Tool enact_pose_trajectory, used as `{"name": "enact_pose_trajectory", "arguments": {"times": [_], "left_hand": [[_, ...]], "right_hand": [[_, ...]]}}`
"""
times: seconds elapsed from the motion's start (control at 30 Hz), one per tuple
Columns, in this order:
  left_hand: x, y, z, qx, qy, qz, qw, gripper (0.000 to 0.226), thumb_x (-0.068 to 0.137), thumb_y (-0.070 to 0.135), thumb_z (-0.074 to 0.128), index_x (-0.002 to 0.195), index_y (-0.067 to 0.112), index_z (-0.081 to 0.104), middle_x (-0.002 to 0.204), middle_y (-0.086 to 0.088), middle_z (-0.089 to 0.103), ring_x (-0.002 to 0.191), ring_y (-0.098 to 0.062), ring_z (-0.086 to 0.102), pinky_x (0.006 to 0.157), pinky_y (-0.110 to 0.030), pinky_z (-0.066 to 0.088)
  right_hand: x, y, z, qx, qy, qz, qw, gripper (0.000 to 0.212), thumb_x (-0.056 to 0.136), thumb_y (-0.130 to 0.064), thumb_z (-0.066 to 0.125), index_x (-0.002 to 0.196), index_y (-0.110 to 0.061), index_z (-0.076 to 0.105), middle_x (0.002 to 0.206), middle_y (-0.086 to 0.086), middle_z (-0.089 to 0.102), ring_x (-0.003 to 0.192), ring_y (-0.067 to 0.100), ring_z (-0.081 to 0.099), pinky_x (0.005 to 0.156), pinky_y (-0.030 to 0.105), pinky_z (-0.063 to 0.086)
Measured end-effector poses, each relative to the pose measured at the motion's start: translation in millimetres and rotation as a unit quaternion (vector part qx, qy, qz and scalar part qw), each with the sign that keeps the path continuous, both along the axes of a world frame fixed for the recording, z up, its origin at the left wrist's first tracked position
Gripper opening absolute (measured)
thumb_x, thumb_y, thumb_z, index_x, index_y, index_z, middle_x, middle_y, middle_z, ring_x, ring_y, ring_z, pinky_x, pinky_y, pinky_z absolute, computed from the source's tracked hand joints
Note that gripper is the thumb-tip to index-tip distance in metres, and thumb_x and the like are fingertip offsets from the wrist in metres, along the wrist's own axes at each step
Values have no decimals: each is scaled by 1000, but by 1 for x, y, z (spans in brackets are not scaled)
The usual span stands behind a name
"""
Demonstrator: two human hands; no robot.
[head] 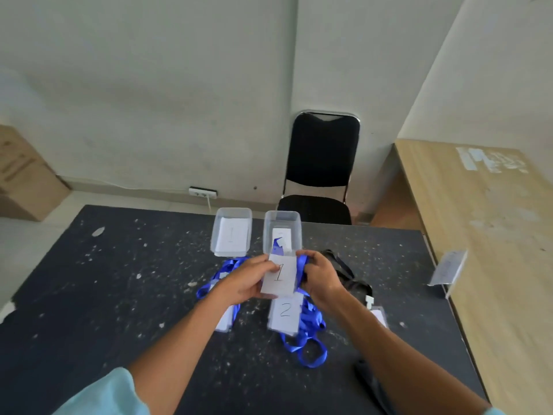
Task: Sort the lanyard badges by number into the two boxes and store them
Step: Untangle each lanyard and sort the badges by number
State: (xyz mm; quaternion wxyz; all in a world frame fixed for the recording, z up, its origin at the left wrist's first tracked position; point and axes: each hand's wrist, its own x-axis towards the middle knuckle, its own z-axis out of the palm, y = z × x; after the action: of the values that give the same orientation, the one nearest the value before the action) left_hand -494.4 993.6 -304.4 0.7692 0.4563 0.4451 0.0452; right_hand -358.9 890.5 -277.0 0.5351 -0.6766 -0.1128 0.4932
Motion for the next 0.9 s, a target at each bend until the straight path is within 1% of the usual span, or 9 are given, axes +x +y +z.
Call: {"name": "enact_pose_trajectory", "arguments": {"times": [0.13,0.2,0.33,0.4,0.57,0.7,0.77,0.83,0.9], "left_hand": [[-48,18,-17,35,24,61,997,13,95,6,56,105,7,64,101,-13,74,91,-24,72,77,-39,60],[-73,26,-29,82,56,81,992,10,94,4,60,102,7,65,99,-12,73,83,-22,71,72,-34,58],[-117,43,-65,137,142,78,977,15,92,14,67,106,10,64,104,-11,74,93,-26,72,81,-44,59],[-129,48,-83,163,182,67,967,14,91,18,69,104,14,66,102,-8,74,91,-25,72,83,-46,59],[-131,51,-104,259,272,21,927,26,89,22,71,111,11,64,105,-5,71,89,-19,67,67,-27,49],[-130,48,-106,297,290,33,909,23,86,23,73,104,15,60,100,0,68,84,-15,63,63,-23,44],[-131,47,-104,306,293,34,905,21,85,26,74,100,17,61,96,2,67,80,-11,62,61,-21,43],[-131,46,-103,306,292,33,906,22,86,28,74,100,18,60,93,4,66,78,-7,61,59,-19,43],[-130,44,-102,307,291,27,906,24,87,28,74,102,19,59,93,6,64,78,-6,60,58,-17,40]], "right_hand": [[-45,33,-39,-62,-39,34,997,27,92,4,44,112,-12,48,108,17,64,90,30,67,79,52,59],[-65,48,-60,-87,-37,60,994,24,90,3,45,110,-9,53,102,19,66,79,27,63,72,49,59],[-96,68,-78,-121,-35,96,987,24,94,7,43,98,-10,60,90,15,64,69,21,61,49,27,53],[-107,76,-89,-138,-42,101,984,29,94,8,41,99,-11,62,91,14,66,72,22,63,52,27,55],[-122,84,-109,-182,-84,123,972,30,96,4,43,106,-19,58,100,4,63,92,21,64,85,39,59],[-120,80,-111,-204,-136,118,962,22,99,-6,45,110,-22,54,101,0,62,78,11,59,60,20,47],[-117,77,-116,-197,-156,109,962,20,99,-7,44,110,-23,53,98,-1,61,72,9,55,53,17,39],[-116,76,-116,-208,-162,119,957,26,99,-5,40,113,-21,53,95,-3,61,72,8,54,55,17,40],[-112,73,-125,-209,-170,146,952,27,99,-3,37,114,-19,54,102,-3,62,83,9,55,69,17,43]]}}
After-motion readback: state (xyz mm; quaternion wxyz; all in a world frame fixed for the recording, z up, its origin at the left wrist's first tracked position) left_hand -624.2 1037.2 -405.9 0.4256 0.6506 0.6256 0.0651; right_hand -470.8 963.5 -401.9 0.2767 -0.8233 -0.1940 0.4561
